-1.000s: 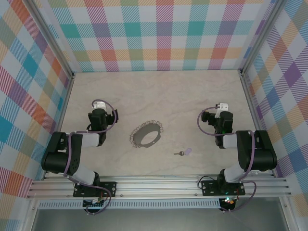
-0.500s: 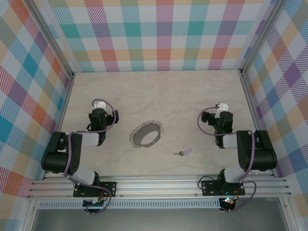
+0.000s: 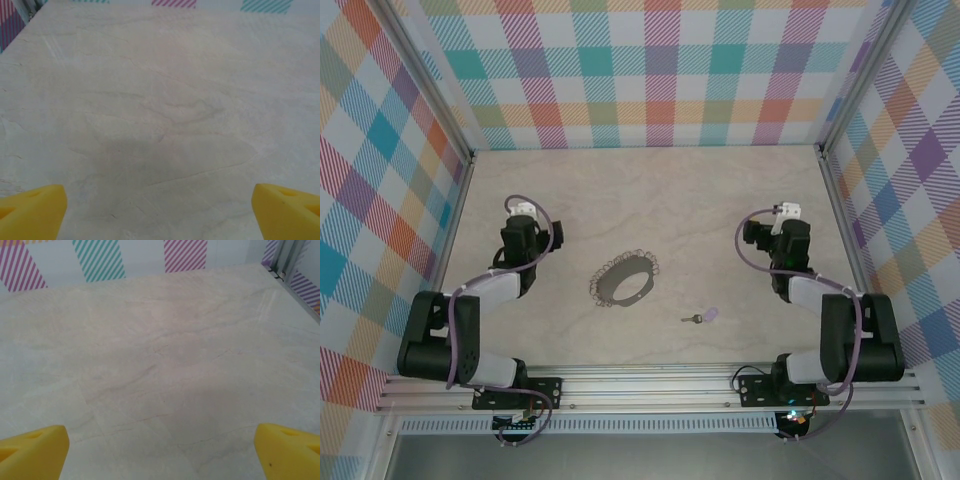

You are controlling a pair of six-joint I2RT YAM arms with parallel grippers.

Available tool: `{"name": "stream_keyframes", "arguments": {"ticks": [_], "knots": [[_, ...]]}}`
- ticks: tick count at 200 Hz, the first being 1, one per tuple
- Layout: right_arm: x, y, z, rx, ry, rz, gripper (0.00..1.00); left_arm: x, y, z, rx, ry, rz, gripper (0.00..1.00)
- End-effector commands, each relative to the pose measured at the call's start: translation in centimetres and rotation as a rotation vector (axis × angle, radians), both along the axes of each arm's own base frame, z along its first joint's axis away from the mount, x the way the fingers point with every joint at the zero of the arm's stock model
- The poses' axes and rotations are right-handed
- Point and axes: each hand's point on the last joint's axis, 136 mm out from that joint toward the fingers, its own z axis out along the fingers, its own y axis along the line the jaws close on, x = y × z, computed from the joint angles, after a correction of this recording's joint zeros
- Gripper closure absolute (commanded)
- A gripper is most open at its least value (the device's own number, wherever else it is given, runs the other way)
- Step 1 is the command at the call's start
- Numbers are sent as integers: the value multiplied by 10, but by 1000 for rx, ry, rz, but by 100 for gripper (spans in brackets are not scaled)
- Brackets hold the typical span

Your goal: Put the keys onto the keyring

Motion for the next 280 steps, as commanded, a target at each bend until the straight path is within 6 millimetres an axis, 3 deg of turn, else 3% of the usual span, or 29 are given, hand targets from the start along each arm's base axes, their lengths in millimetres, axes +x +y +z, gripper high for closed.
{"name": "stream_keyframes", "arguments": {"ticks": [1,42,69,97,130,165,226,280], "knots": [[-5,2,9,90,106,-41,5,2,3,32,-76,-16,49,7],[-20,40,39,322,235,80,7,-6,-16,62,-223,31,88,8],[-40,70,51,448,317,200,10,-20,-46,65,-311,102,38,10],[-60,97,51,559,409,289,14,-40,-78,59,-352,188,-35,11],[-79,140,31,633,562,356,18,-72,-110,34,-390,286,-91,12],[-89,191,3,660,706,427,26,-92,-130,14,-421,329,-103,12],[-101,248,-39,680,860,475,47,-87,-150,13,-428,329,-147,12],[-100,265,-57,706,911,461,61,-76,-157,13,-427,328,-154,12]]}}
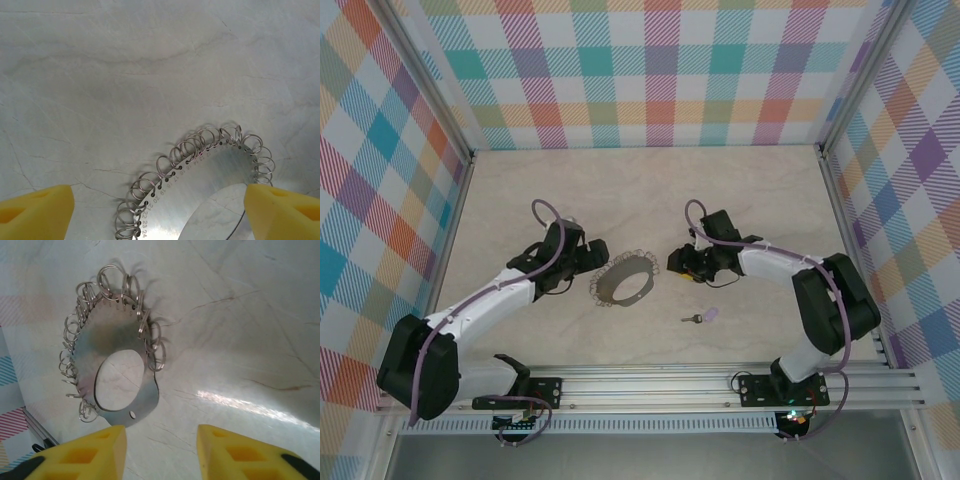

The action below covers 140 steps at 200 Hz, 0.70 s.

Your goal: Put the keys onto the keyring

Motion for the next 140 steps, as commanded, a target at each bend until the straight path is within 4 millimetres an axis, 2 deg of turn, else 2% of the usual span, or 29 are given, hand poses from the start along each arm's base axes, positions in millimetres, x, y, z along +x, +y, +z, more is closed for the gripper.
{"name": "stream_keyframes", "arguments": {"ticks": [1,47,140], "knots": [[9,15,5,46,1,-5,61,12,-12,16,-38,-45,-8,12],[14,27,-8,36,35,9,68,17,-19,13,-43,-38,-22,12],[10,41,-28,26,87,28,71,23,-24,16,-54,-50,-37,12]]}}
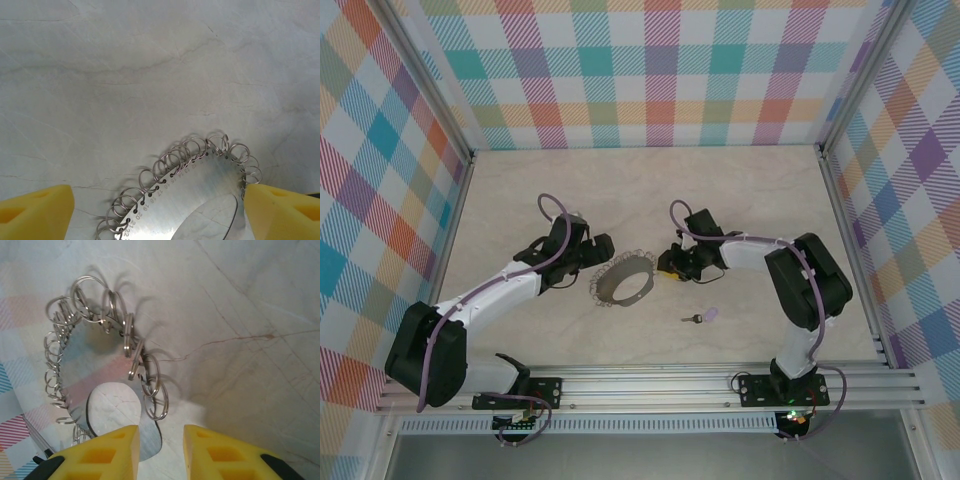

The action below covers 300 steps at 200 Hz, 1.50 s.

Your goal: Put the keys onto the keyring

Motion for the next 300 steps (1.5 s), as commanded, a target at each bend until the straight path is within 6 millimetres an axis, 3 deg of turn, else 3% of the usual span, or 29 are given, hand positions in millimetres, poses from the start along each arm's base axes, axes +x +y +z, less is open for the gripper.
{"name": "stream_keyframes", "arguments": {"ticks": [1,148,202,250,293,300], "knots": [[0,11,4,30,7,14,71,8,-11,15,-28,-39,-19,12],[15,24,-3,44,-8,8,75,5,-9,16,-24,-41,-19,12],[11,24,-2,59,-3,16,87,4,-9,17,-27,-41,-17,12],[2,22,12,88,-8,24,100,4,-10,19,-35,-42,-22,11],[-4,18,19,95,-2,2,100,2,-16,18,-57,-23,-43,12],[-5,18,19,101,4,-9,93,2,-17,18,-62,-21,-46,12]]}}
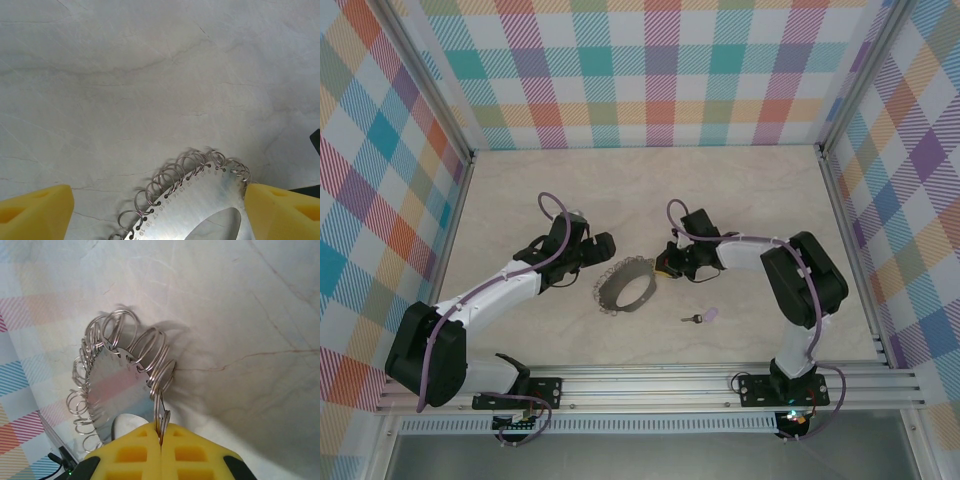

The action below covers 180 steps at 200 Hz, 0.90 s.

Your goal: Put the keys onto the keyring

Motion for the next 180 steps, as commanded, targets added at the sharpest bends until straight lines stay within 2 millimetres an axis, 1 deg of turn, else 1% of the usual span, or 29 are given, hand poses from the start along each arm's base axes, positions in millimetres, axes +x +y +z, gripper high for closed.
{"name": "stream_keyframes", "arguments": {"ticks": [1,8,29,52,84,116,141,157,180], "knots": [[-7,3,11,41,12,-10,92,2,-13,14,-44,-20,-32,12],[-8,3,11,49,20,-19,83,1,-14,13,-47,-16,-34,12],[-9,7,13,85,31,-35,68,-1,-16,12,-57,-5,-40,12],[-13,6,19,87,20,-31,61,-7,-19,14,-71,11,-58,12],[-16,-10,23,-8,-33,-13,53,-20,-24,13,-93,39,-81,11],[-14,-22,15,-136,-102,84,51,-38,-32,1,-122,76,-88,11],[-13,-24,13,-188,-157,187,52,-43,-34,-10,-133,93,-71,11],[-14,-23,12,-191,-164,228,52,-43,-37,-15,-140,104,-69,11],[-13,-15,8,-159,-150,254,51,-41,-43,-25,-145,122,-73,11]]}}
